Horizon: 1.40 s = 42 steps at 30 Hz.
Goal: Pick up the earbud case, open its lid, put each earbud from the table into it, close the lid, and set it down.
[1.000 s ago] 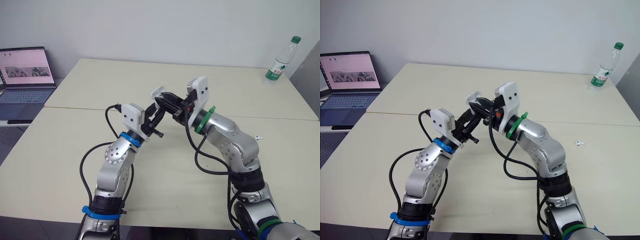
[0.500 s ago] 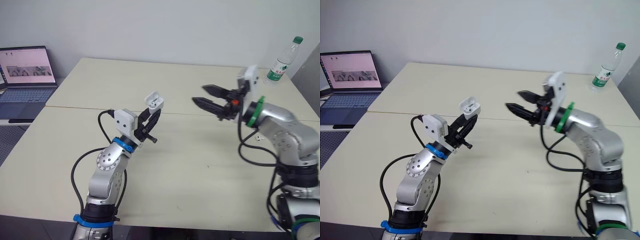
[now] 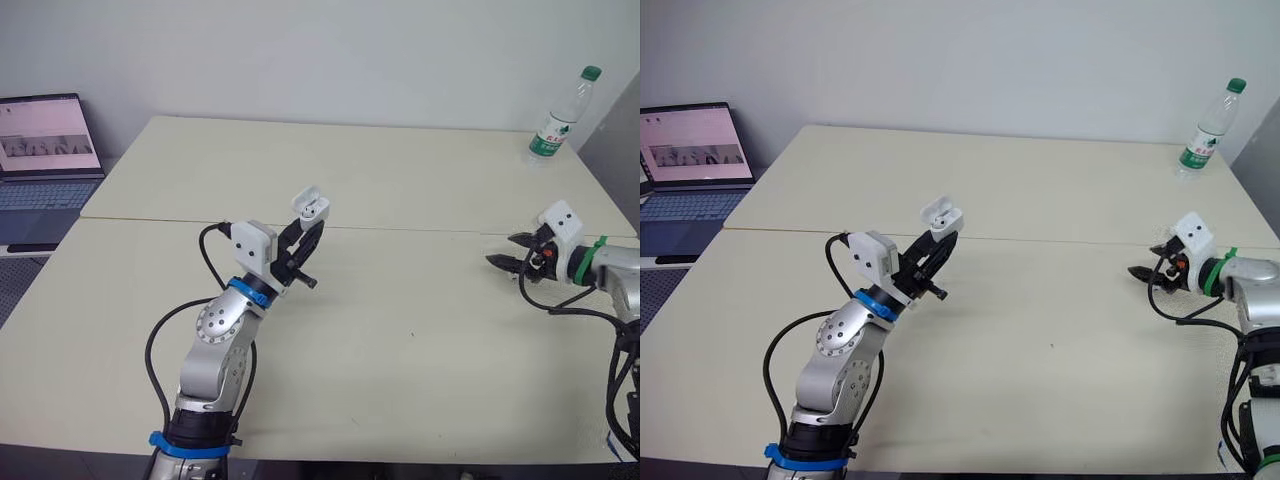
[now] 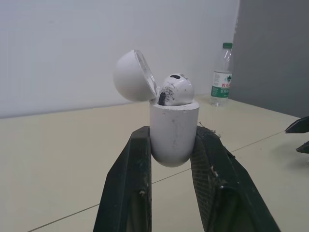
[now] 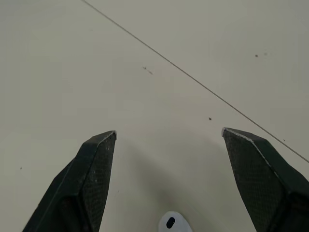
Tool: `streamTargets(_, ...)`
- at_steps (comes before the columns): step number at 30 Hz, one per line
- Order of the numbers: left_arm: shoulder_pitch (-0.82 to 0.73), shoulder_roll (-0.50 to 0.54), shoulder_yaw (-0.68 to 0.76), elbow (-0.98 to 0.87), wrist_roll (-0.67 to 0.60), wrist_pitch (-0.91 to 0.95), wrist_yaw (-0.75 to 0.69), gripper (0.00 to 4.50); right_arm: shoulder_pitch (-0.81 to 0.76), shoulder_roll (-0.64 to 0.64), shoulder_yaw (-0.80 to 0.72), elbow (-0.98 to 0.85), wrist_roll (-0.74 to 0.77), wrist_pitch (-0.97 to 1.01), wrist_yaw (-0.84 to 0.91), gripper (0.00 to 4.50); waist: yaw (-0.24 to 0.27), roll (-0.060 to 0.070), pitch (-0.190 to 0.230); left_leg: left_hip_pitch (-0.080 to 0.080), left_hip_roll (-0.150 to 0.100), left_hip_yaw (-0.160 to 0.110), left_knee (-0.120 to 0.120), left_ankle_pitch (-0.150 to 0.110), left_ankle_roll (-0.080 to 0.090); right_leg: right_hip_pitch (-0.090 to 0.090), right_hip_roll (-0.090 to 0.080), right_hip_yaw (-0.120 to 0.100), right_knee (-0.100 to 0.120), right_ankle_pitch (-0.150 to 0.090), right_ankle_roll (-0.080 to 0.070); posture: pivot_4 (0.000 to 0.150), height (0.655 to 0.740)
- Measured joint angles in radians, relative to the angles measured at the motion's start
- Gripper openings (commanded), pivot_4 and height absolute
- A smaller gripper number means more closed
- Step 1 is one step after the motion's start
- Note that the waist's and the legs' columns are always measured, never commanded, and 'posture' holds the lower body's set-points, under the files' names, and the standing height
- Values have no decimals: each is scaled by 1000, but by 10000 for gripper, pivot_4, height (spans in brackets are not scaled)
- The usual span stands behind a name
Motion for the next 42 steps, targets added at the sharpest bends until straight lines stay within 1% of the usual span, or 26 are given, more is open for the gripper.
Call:
streamTargets(3, 10, 2, 0, -5, 0, 4, 0, 7388, -76, -25, 32, 121, -56, -100, 85, 36471, 2, 0, 0, 0, -1, 1, 0, 0, 0, 0, -1, 0, -1, 0, 0, 1500, 7400)
streamTargets(9, 8, 1, -1, -10, -1, 14, -1, 7388, -175, -31, 99, 329, -182, -247, 159, 36471, 8, 1, 0, 0, -1, 0, 0, 0, 0, 1, -1, 0, -1, 0, 0, 1500, 7400)
streamTargets(15, 10, 6, 0, -14, -1, 21, -4, 7388, -217, -40, 131, 433, -265, -313, 190, 36471, 8, 1, 0, 1, 0, 0, 1, 0, 0, 1, -2, 0, 0, 0, 0, 1500, 7400)
streamTargets(18, 12, 6, 0, -23, -1, 22, -3, 7388, -235, -42, 132, 456, -290, -330, 186, 31116, 8, 1, 0, 1, 0, 0, 1, 0, -1, 1, -2, 0, 0, 0, 0, 1500, 7400)
streamTargets(20, 15, 5, 0, -35, -1, 22, -1, 7388, -240, -41, 132, 465, -298, -336, 182, 24756, 8, 1, 0, 1, 0, 0, 1, 0, -1, 1, -2, 0, 1, 0, 0, 1500, 7400)
streamTargets(30, 20, 5, 0, -38, -1, 28, 2, 7388, -252, -23, 149, 497, -369, -374, 153, 24756, 8, 1, 0, 2, -1, 0, 1, 1, -1, 2, -2, 0, 1, 0, -1, 1500, 7400)
streamTargets(42, 26, 6, 0, -49, -1, 45, 0, 7388, -277, 0, 151, 529, -402, -363, 130, 24756, 8, 1, 0, 3, -1, 0, 2, 1, -1, 3, -2, 0, 2, 0, -1, 1500, 7400)
